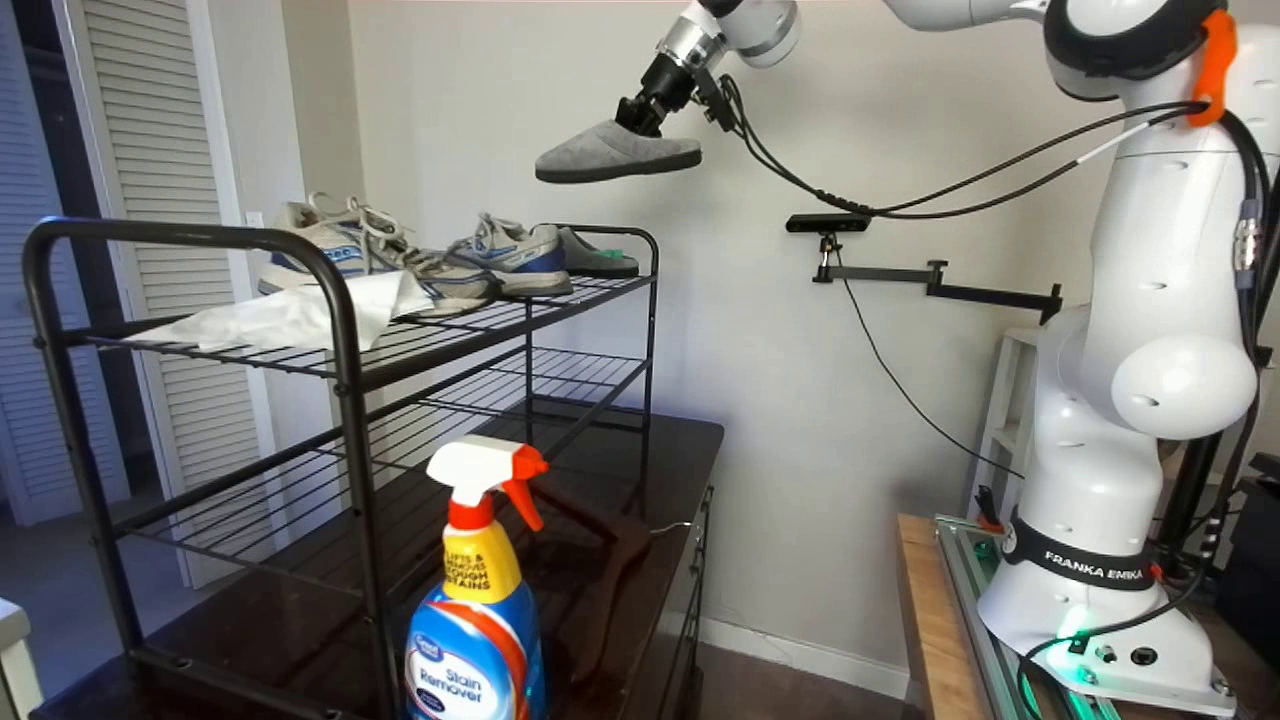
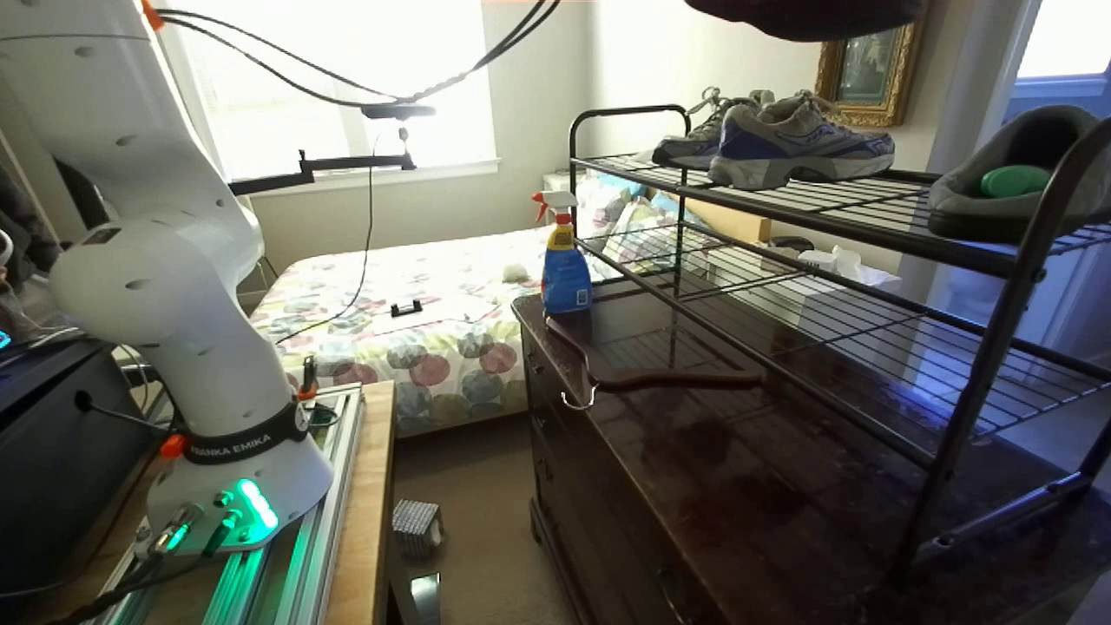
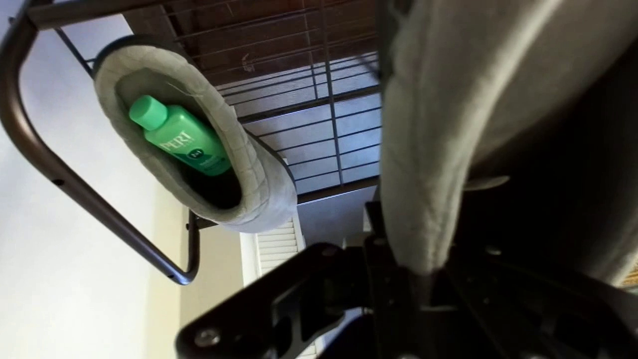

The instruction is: Put the slop on the top shelf

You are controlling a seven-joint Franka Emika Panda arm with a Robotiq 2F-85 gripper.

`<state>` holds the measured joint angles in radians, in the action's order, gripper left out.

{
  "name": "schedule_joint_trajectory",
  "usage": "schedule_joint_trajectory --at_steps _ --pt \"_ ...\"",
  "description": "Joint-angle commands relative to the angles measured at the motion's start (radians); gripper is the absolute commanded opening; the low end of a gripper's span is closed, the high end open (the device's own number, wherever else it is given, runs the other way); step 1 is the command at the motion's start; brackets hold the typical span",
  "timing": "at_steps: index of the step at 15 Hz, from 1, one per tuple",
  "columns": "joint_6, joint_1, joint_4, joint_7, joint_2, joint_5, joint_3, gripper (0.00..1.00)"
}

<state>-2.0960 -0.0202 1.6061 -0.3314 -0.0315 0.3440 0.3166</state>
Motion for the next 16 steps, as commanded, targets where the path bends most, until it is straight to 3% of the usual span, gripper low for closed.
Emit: schedule_joint_trajectory --at_steps 1,6,7,8,11,16 --pt "0.095 -0.075 -0.24 0.035 0.176 0.086 -0.052 0.01" --pt "0.177 -0.165 -0.439 0.092 0.331 0.066 -0.123 0.01" --pt "0.108 -0.12 -0.306 0.056 0.252 0.05 -0.091 0.01" --pt "0.111 -0.126 -0.321 0.057 0.27 0.05 -0.094 0.06" --pt "0.111 -0.123 -0.318 0.056 0.273 0.05 -0.092 0.01" --pt "-0.095 -0.111 -0.214 0.214 0.262 0.091 -0.093 0.01"
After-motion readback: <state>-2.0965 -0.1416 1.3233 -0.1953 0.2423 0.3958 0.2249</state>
